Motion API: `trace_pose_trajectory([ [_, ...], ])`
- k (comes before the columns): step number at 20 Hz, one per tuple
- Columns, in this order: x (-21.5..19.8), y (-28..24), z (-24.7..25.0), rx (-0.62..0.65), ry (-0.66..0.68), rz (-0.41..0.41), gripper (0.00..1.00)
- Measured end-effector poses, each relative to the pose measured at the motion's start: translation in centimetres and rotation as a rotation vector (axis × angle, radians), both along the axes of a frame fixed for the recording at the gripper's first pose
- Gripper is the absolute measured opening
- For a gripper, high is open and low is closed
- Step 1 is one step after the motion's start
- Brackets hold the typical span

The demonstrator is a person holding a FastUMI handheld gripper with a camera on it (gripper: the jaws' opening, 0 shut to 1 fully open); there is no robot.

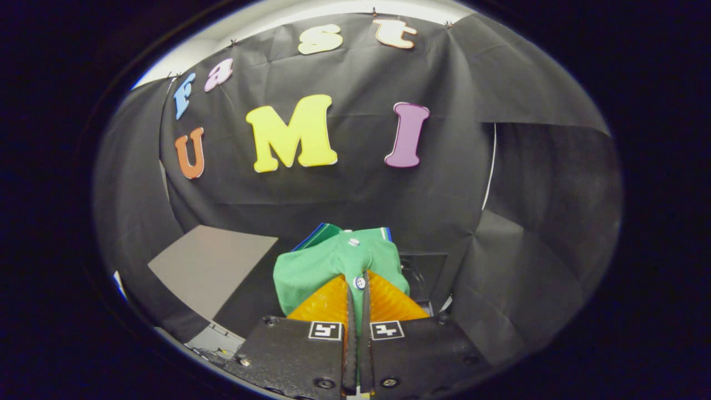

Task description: Put the clothes into the washing machine and then close the washing machine lid.

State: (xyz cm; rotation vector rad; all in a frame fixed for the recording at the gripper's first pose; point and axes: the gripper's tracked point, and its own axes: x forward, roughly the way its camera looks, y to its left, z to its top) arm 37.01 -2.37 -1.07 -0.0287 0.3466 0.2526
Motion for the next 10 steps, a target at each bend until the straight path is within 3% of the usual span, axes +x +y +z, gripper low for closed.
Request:
trace_pose_trajectory([
  [10,2.3,-0.4,-11.3,-0.047,0.191,0.105,0.06],
])
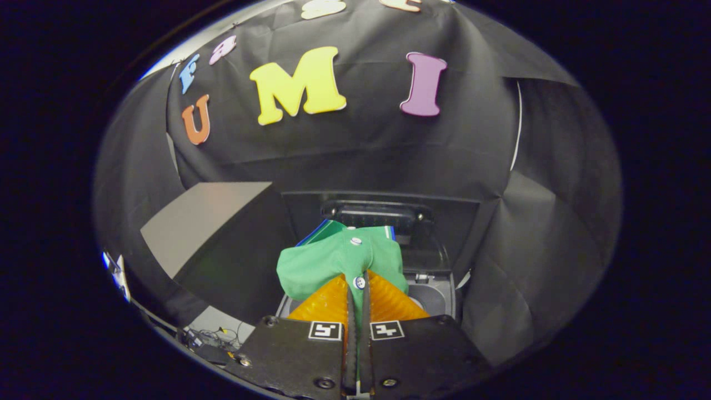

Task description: Put the clothes into the washing machine and then close the washing machine lid.

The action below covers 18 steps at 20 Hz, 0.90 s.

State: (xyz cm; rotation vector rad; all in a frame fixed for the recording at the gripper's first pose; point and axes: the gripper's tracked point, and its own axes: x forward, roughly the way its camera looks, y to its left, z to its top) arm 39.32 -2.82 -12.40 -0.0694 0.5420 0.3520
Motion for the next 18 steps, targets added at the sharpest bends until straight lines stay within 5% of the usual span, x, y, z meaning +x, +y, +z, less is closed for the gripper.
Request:
trace_pose_trajectory([
  [18,3.4,2.3,-19.0,-0.170,0.326,-0.006,0.06],
])
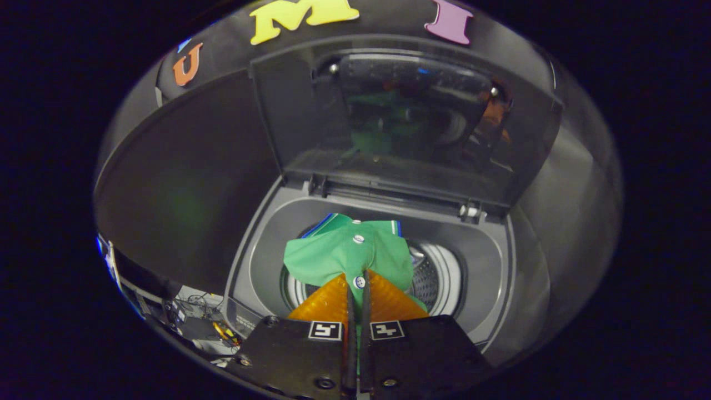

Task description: Put the clothes into the washing machine and then close the washing machine lid.

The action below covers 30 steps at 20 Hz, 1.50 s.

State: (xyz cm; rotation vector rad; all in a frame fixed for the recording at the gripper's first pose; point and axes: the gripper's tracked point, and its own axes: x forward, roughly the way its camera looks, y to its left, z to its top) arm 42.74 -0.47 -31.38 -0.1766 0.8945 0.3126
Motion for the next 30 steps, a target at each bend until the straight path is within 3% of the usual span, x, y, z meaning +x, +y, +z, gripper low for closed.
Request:
trace_pose_trajectory([
  [8,-0.6,-1.1,-7.0,-0.115,0.132,-0.074,0.06],
  [16,-1.3,-2.0,-8.4,-0.091,0.205,-0.143,0.09],
  [18,-1.3,-1.8,-8.2,-0.088,0.183,-0.133,0.16],
  [22,-1.2,-2.2,-7.2,-0.101,0.120,-0.148,0.66],
  [30,-2.0,-3.8,-5.9,-0.088,0.065,-0.196,0.71],
])
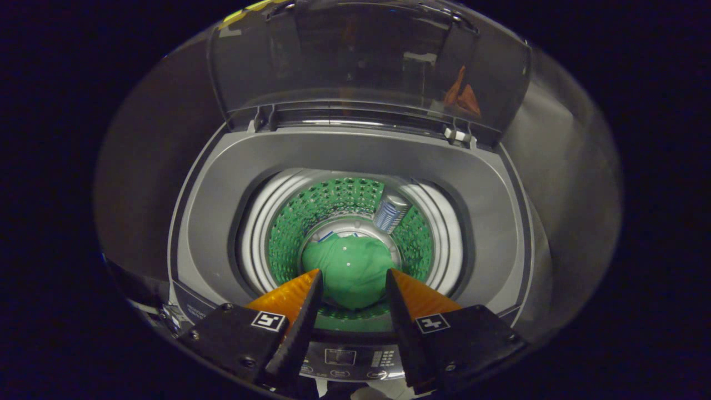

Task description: Put the clothes into the washing machine and then close the washing machine lid.

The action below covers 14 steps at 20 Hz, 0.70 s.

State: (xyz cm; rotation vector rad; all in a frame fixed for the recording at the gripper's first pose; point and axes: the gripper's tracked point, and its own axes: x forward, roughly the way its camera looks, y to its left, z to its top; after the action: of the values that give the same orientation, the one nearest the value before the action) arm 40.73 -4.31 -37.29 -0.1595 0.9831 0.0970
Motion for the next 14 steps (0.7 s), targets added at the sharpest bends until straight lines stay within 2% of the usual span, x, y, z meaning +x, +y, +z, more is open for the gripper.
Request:
trace_pose_trajectory([
  [7,0.5,-1.0,4.8,0.010,-0.149,0.007,0.71],
  [14,2.0,-1.5,12.8,0.049,-0.318,0.011,0.71],
])
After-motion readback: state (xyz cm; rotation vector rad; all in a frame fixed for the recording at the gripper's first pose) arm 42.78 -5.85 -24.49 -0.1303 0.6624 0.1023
